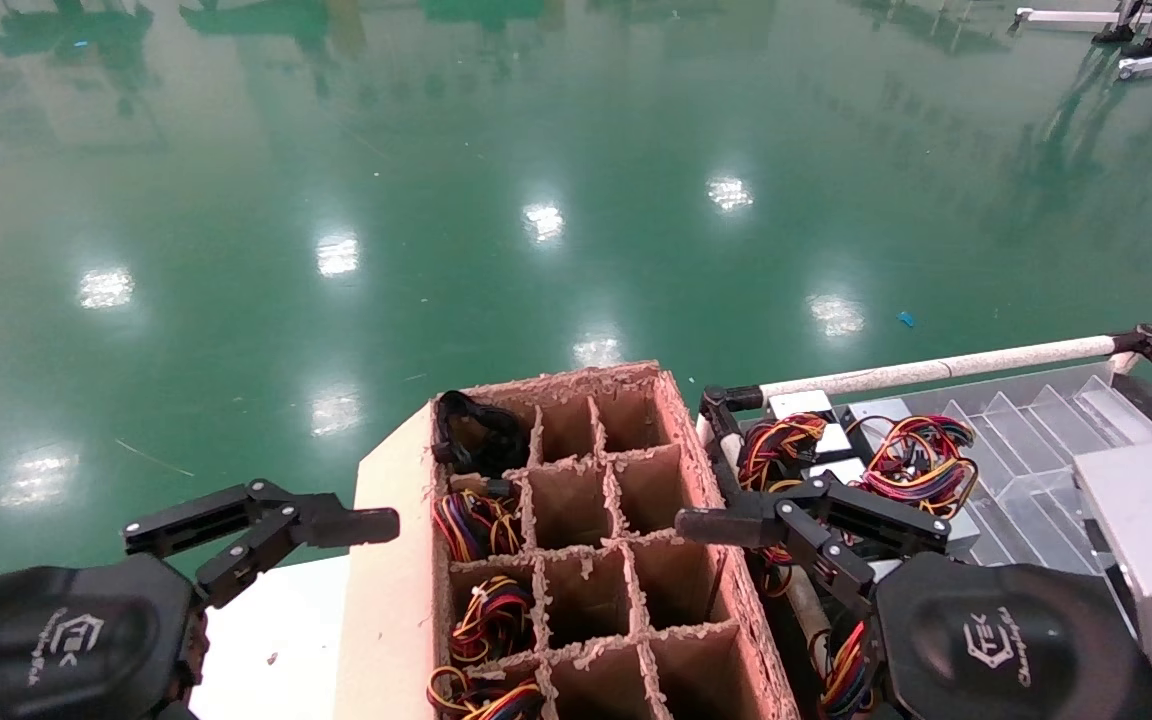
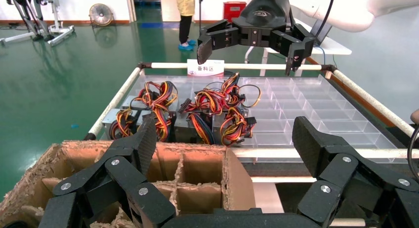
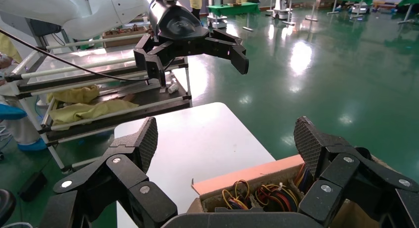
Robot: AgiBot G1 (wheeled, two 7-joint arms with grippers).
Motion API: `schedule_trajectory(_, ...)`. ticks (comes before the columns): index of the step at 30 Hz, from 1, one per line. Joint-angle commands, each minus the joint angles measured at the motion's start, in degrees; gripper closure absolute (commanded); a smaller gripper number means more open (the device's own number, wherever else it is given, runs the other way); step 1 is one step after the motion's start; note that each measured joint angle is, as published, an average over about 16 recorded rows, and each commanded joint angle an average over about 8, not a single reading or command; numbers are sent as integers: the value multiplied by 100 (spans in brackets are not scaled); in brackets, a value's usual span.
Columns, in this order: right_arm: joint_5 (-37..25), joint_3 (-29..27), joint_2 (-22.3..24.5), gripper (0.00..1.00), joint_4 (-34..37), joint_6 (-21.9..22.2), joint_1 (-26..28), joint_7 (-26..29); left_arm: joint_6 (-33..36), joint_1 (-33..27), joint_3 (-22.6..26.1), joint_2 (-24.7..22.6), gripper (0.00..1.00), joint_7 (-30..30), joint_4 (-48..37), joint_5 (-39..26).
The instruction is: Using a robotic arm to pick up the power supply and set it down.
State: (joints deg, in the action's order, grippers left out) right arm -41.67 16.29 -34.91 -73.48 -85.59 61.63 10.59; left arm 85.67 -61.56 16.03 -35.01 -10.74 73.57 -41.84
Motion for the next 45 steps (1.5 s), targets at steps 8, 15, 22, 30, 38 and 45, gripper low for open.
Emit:
schedule_trajectory(8, 0, 0, 0, 0, 0, 0, 0, 0, 0, 0, 0, 0, 13, 0, 0, 0)
schedule_trajectory(15, 0, 0, 0, 0, 0, 0, 0, 0, 0, 0, 0, 0, 98, 0, 0, 0)
schedule_trajectory(22, 0, 0, 0, 0, 0, 0, 0, 0, 0, 0, 0, 0, 100, 0, 0, 0)
schedule_trajectory(30, 0, 0, 0, 0, 0, 0, 0, 0, 0, 0, 0, 0, 100, 0, 0, 0)
schedule_trajectory(38, -49, 25, -17, 0, 6, 10, -5, -10, 0, -1, 0, 0, 100, 0, -1, 0)
schedule_trajectory(45, -687, 344, -334, 0, 205, 128, 118, -178, 1, -3, 4, 0, 100, 3, -4, 1)
